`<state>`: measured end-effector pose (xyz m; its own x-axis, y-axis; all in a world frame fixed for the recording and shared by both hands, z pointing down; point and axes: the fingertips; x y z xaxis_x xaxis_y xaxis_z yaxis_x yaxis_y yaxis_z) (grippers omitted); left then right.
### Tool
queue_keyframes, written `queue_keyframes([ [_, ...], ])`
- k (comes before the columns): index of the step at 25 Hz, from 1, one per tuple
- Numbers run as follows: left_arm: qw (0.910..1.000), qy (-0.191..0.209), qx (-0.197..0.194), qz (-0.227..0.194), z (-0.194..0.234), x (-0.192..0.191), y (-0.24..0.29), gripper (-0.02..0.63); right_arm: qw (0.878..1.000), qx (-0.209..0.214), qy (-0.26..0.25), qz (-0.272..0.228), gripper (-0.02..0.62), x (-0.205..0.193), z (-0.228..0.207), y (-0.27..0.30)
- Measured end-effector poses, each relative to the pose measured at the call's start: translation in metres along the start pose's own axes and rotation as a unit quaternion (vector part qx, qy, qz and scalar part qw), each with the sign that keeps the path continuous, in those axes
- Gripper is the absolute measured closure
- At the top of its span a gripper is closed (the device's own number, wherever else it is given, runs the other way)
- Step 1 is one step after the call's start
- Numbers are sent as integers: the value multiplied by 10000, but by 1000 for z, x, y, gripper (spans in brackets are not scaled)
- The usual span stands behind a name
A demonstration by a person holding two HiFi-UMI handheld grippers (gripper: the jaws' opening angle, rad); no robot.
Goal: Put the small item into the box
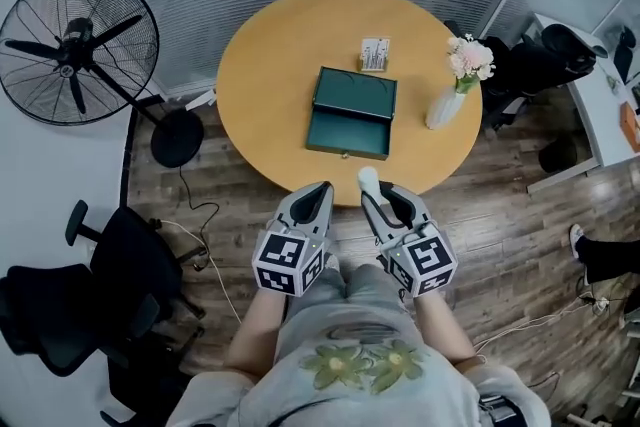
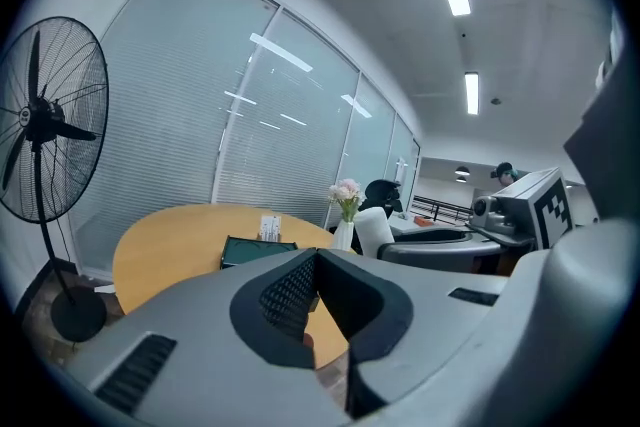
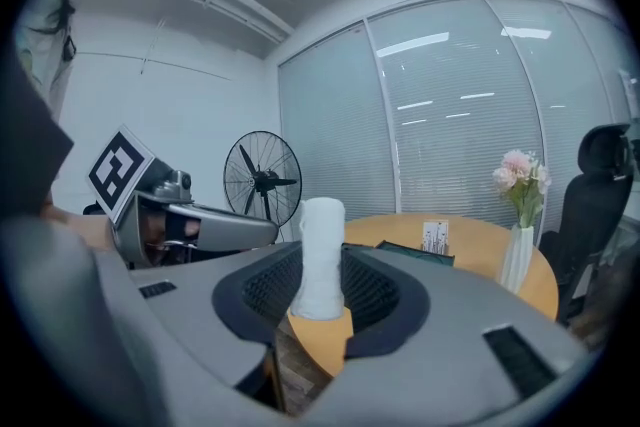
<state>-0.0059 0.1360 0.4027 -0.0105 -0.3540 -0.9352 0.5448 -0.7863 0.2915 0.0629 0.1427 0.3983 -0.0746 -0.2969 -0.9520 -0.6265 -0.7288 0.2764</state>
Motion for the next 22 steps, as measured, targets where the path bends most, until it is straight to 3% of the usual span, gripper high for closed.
queue_keyframes([
  [13,9999,40,-164,34,22,8,28,604,9998,-171,21,-63,468,11,-23,32],
  [22,9998,128,-156,-46,48,32,58,604,9994,-169,-158,-272,468,43,-46,63],
])
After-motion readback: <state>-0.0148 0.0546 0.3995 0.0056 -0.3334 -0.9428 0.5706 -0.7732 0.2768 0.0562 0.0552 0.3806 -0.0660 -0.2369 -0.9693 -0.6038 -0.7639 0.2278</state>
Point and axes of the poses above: the fingertips, and each gripper's own axes: y forward along the fingers, z to its left, x out of its top, and after that the axes turned 2 degrees about y, right-handed
